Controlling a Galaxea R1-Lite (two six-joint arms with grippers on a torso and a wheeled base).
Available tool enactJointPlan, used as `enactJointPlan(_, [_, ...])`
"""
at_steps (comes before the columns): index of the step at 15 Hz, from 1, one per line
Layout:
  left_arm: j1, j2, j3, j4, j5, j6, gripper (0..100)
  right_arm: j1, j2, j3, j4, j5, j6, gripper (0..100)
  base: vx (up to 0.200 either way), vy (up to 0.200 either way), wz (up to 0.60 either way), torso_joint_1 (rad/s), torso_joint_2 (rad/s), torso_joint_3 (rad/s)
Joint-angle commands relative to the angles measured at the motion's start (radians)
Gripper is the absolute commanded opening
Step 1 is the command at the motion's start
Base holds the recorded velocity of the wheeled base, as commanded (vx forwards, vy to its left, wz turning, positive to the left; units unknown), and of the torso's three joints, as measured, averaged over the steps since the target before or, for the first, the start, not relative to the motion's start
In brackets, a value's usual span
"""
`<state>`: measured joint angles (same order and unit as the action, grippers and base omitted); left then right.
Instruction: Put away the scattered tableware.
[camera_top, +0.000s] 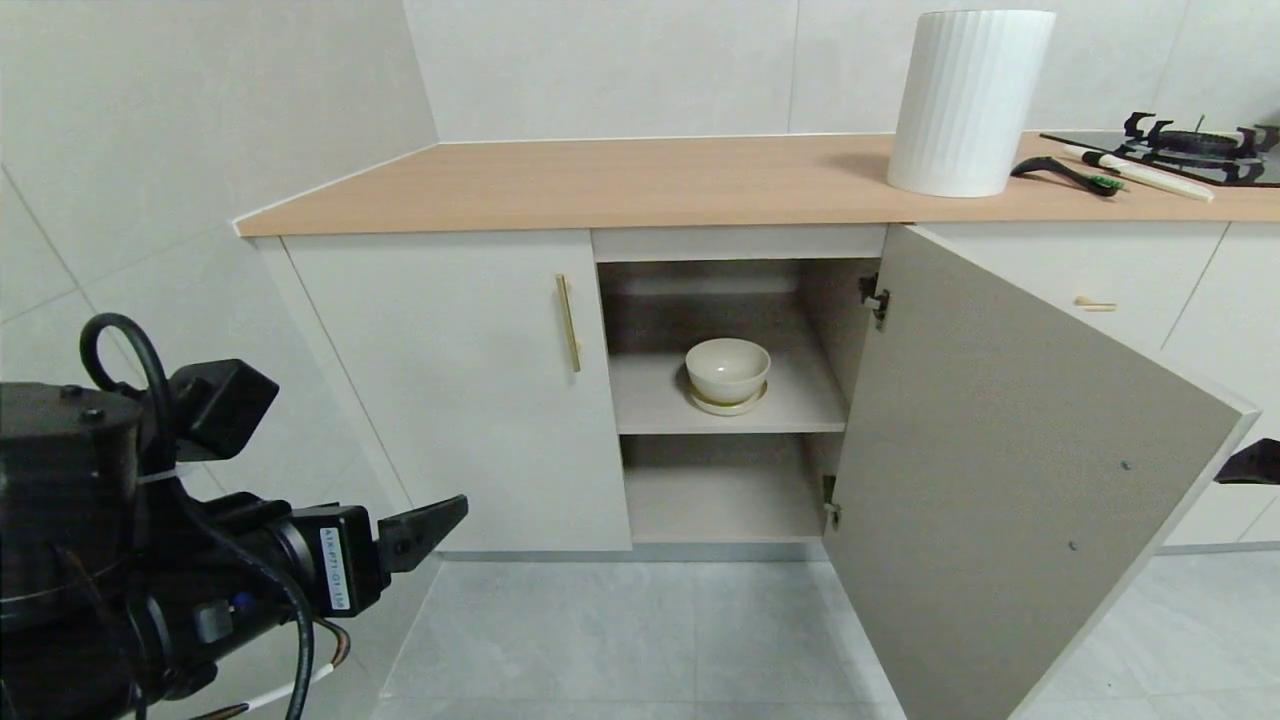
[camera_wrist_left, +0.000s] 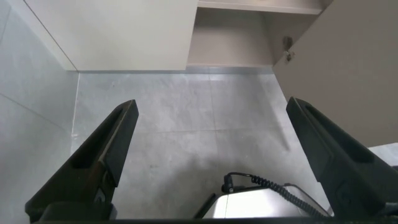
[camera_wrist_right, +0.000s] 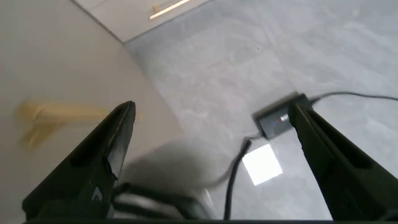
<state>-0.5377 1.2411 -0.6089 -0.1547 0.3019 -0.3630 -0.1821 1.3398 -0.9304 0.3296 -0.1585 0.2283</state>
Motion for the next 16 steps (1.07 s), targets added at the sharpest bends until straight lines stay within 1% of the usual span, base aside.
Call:
enactJointPlan(1, [0.001, 0.001, 0.000, 0.000, 0.000, -0.001, 100, 0.035, 0.041, 0.061, -0.049, 0.005, 0.000, 100, 0.000, 0.000, 0.00, 0.000, 0.00, 0.000])
enactJointPlan(2, [0.001, 0.001, 0.000, 0.000, 0.000, -0.001, 100, 0.046, 0.042, 0.068, -0.064, 0.016, 0.002, 100, 0.000, 0.000, 0.00, 0.000, 0.00, 0.000])
enactJointPlan(5, [0.001, -0.003, -0.003, 0.000, 0.002, -0.001, 100, 0.082, 0.050, 0.071, -0.069, 0.100, 0.014, 100, 0.000, 0.000, 0.00, 0.000, 0.00, 0.000])
enactJointPlan(8, [0.001, -0.009, -0.005, 0.000, 0.000, 0.001, 100, 0.112, 0.045, 0.073, -0.073, 0.116, 0.022, 100, 0.000, 0.000, 0.00, 0.000, 0.00, 0.000])
enactJointPlan(10, [0.001, -0.012, -0.008, 0.000, 0.000, -0.001, 100, 0.162, 0.048, 0.071, -0.089, 0.131, 0.022, 100, 0.000, 0.000, 0.00, 0.000, 0.00, 0.000])
enactJointPlan(12, [0.001, -0.023, -0.009, -0.005, 0.000, 0.001, 100, 0.263, 0.075, 0.067, -0.096, 0.166, 0.043, 100, 0.000, 0.000, 0.00, 0.000, 0.00, 0.000])
enactJointPlan(13, [0.001, -0.025, -0.009, -0.005, 0.000, 0.001, 100, 0.309, 0.093, 0.067, -0.116, 0.166, 0.055, 100, 0.000, 0.000, 0.00, 0.000, 0.00, 0.000])
enactJointPlan(16, [0.001, -0.029, -0.018, -0.006, 0.000, 0.001, 100, 0.454, 0.206, 0.061, -0.274, 0.165, 0.062, 100, 0.000, 0.000, 0.00, 0.000, 0.00, 0.000])
